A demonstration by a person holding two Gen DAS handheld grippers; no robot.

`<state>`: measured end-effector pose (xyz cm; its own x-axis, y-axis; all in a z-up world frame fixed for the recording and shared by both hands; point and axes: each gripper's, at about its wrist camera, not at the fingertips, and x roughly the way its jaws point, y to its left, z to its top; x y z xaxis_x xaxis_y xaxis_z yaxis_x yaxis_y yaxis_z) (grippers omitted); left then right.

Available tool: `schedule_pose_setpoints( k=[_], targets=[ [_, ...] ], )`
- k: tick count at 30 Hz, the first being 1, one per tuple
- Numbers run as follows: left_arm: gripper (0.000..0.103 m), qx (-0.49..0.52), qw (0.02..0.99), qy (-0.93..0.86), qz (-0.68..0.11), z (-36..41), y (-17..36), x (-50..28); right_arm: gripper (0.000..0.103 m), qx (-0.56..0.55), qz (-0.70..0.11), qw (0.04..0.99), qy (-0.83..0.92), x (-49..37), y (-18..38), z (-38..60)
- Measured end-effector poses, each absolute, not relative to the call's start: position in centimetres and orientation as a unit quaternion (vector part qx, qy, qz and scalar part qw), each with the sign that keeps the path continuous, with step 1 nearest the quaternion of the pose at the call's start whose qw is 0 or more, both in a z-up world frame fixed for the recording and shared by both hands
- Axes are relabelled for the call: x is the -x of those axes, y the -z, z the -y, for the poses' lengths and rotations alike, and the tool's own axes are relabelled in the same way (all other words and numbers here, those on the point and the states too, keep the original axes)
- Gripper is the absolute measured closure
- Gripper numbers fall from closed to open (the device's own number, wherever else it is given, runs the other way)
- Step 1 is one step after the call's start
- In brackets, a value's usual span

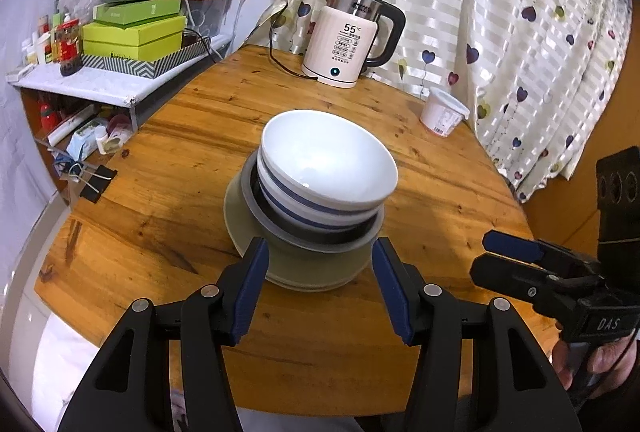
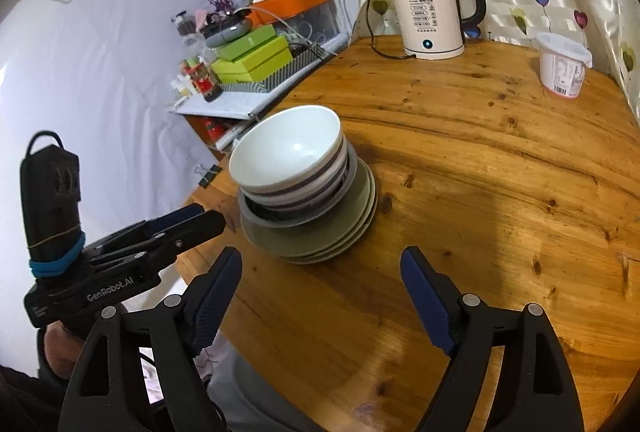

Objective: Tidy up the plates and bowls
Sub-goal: 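Open both tools and withdraw them from the stack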

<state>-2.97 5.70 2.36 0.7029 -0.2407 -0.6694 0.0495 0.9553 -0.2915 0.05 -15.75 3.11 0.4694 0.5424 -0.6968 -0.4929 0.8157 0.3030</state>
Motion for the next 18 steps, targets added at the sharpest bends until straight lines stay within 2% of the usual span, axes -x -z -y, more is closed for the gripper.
schedule_pose_setpoints(
  k=[18],
  targets=[
    [0.048,0.107,0.911,0.052,-0.396,-4.9,-0.7,3.2,0.019,0.019,-0.414,0.862,-0.292,0.9,-2.0,13.9]
  ],
)
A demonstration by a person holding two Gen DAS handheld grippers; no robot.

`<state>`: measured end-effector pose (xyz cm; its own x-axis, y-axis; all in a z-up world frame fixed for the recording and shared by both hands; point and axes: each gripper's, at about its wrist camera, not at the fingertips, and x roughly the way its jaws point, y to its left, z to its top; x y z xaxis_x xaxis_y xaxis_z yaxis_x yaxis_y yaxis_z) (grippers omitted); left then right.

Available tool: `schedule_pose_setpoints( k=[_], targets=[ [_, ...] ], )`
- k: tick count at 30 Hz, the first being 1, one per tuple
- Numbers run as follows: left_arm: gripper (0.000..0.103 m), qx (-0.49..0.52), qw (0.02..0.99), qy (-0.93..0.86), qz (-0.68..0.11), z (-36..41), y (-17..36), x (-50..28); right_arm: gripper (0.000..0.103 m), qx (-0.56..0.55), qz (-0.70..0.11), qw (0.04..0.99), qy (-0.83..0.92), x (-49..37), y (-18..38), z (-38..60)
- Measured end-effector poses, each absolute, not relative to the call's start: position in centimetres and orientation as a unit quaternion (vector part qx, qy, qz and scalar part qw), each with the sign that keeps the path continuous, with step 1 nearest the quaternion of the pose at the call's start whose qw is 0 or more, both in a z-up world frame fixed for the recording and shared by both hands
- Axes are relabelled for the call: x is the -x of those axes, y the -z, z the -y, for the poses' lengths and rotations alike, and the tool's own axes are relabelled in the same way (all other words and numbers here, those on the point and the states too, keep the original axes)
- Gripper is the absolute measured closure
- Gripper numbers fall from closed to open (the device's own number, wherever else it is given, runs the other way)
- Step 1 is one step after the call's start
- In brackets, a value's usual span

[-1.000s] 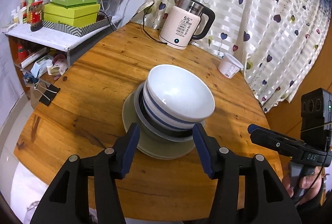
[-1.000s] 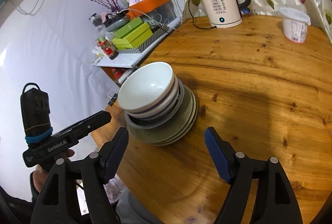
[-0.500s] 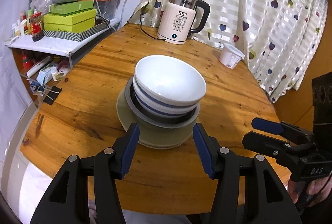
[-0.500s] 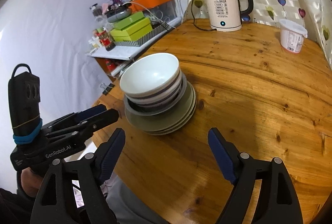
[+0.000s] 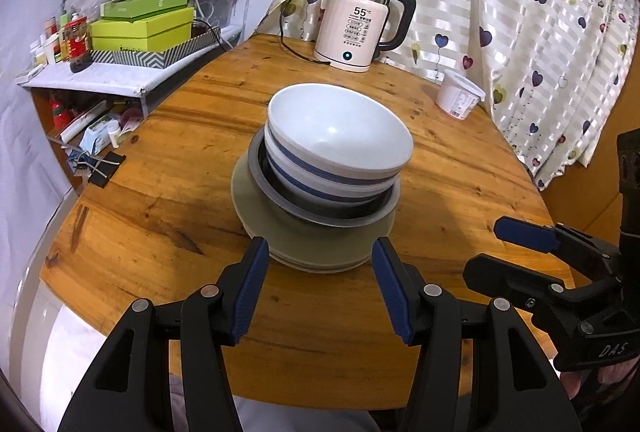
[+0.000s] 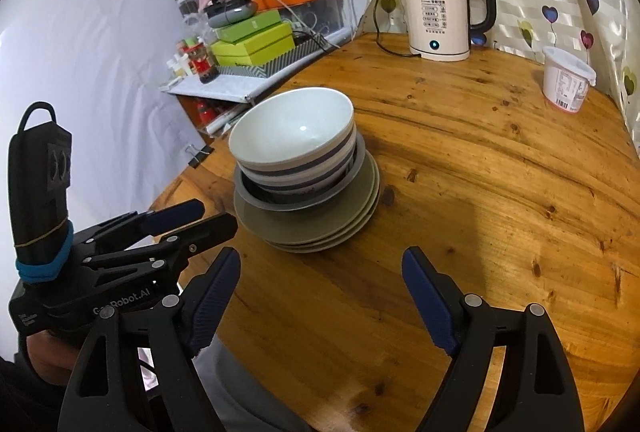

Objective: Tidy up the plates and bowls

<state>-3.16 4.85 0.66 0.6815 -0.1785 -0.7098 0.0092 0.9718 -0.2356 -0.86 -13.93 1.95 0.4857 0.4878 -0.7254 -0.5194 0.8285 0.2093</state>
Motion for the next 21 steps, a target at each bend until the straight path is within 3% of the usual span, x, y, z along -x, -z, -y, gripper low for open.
schedule_pose_setpoints(
  k=[21],
  targets=[
    [0.048,0.094,0.906,0.027,-0.412,-4.9,0.6,2.3,0.019,0.032,-0.427,0.855,-0.293,0.0,-0.9,12.9]
  ],
)
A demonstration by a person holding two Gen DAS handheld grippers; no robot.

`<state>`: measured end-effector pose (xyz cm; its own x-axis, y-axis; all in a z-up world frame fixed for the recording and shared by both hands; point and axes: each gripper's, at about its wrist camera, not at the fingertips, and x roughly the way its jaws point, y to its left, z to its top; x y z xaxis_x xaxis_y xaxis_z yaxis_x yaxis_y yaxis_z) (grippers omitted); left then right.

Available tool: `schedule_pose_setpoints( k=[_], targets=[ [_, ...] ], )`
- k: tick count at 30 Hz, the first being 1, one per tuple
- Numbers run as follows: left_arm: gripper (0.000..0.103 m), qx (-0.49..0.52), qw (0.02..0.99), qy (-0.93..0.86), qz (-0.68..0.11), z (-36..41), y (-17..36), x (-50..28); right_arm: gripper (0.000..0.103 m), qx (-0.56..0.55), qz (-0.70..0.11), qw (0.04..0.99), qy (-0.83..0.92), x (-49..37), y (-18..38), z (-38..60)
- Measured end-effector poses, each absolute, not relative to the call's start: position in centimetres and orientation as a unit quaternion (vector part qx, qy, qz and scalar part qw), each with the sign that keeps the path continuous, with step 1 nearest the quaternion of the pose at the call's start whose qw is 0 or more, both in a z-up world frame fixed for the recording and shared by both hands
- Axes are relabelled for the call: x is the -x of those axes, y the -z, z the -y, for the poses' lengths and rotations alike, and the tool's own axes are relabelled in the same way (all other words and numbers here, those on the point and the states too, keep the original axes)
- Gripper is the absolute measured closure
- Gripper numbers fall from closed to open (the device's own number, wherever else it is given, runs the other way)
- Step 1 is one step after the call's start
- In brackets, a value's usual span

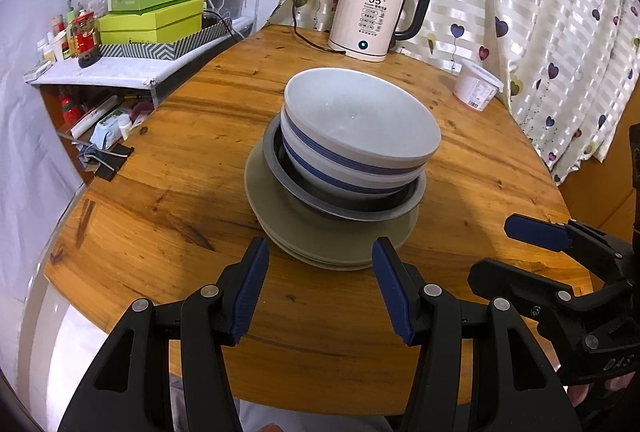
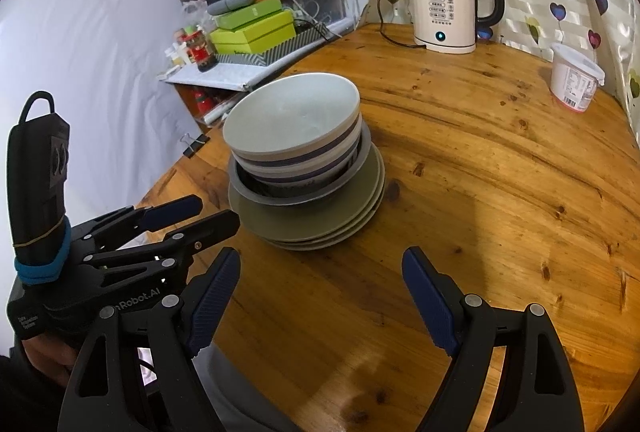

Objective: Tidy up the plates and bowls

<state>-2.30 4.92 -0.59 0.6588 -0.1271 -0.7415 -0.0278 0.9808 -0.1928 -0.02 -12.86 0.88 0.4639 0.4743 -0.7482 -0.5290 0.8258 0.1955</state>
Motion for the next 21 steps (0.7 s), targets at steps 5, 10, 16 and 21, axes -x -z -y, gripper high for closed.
schedule_pose_setpoints(
  k=[5,10,16,21],
  targets=[
    [0.048,0.095,0.903,0.026,-0.417,-4.90,0.85,2.07,0.019,0.034,-0.426,0.855,-0.293,0.02,-0.81,12.82],
    [0.048,0.094,0.903,0.024,-0.419,-4.87,0.88,1.98,0.019,0.034,-0.427,0.855,-0.293,0.01,-0.78,12.77],
    [0.048,0.088,0.901,0.021,-0.424,-4.74,1.02,1.80,0.019,0.036,-0.427,0.854,-0.294,-0.06,-0.65,12.76],
    [0.048,0.086,0.900,0.017,-0.427,-4.69,1.14,1.70,0.019,0.037,-0.428,0.854,-0.295,-0.11,-0.59,12.69]
  ],
)
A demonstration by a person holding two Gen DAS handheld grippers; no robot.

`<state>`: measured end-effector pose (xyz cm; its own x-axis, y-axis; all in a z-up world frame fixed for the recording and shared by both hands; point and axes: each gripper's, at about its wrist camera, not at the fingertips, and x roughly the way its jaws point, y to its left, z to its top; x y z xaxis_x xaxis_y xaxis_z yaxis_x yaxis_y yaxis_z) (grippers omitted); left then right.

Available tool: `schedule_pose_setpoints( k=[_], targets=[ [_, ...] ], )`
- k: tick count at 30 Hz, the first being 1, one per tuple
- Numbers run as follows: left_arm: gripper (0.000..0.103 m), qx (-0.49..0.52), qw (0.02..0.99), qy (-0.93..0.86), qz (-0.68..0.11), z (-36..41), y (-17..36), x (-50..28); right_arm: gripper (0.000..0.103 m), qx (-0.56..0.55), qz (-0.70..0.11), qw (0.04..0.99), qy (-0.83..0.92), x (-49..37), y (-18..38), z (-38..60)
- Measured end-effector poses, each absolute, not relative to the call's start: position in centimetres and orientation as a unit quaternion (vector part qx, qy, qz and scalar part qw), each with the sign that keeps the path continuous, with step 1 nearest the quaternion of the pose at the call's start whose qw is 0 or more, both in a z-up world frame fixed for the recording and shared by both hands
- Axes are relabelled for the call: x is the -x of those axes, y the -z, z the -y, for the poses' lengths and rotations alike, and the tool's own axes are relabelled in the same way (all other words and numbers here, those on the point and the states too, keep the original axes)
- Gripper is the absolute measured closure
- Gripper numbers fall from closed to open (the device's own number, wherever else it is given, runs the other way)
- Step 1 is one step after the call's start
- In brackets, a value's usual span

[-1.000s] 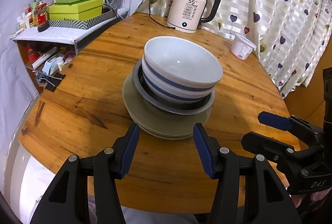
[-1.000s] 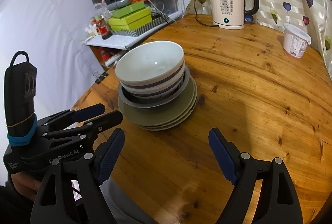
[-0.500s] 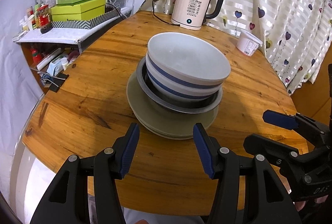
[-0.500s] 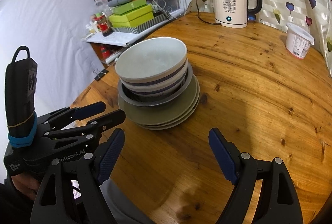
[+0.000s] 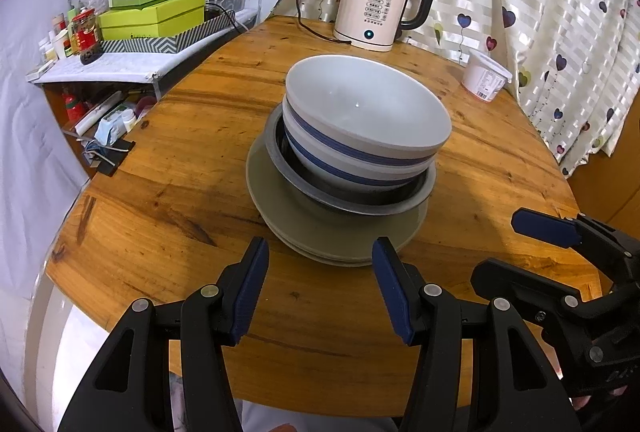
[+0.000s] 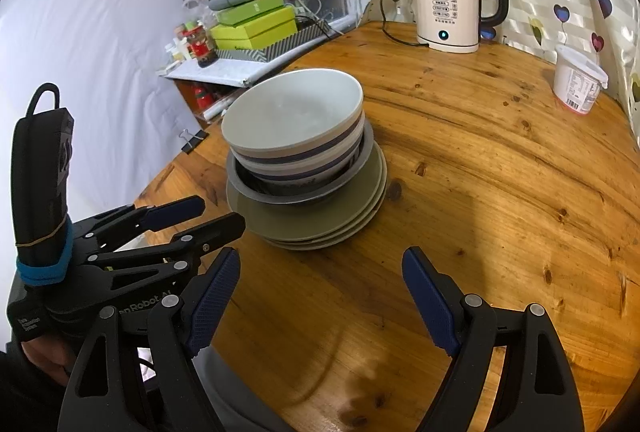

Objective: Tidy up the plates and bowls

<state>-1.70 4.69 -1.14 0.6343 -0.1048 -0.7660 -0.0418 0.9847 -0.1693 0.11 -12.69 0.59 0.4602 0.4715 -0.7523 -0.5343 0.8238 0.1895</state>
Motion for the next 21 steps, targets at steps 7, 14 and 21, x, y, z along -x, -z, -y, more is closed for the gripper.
schedule_pose_setpoints(
  k=[7,14,21],
  targets=[
    [0.048,0.085,0.898,0.017,-0.431,-4.58,1.39,1.58,0.019,0.039,-0.428,0.853,-0.296,-0.16,-0.47,12.57],
    [0.048,0.084,0.897,0.017,-0.434,-4.55,1.47,1.50,0.019,0.040,-0.428,0.853,-0.297,-0.18,-0.42,12.43],
    [0.048,0.085,0.895,0.014,-0.437,-4.67,1.59,1.37,0.019,0.041,-0.430,0.852,-0.297,-0.04,-0.37,12.34]
  ],
)
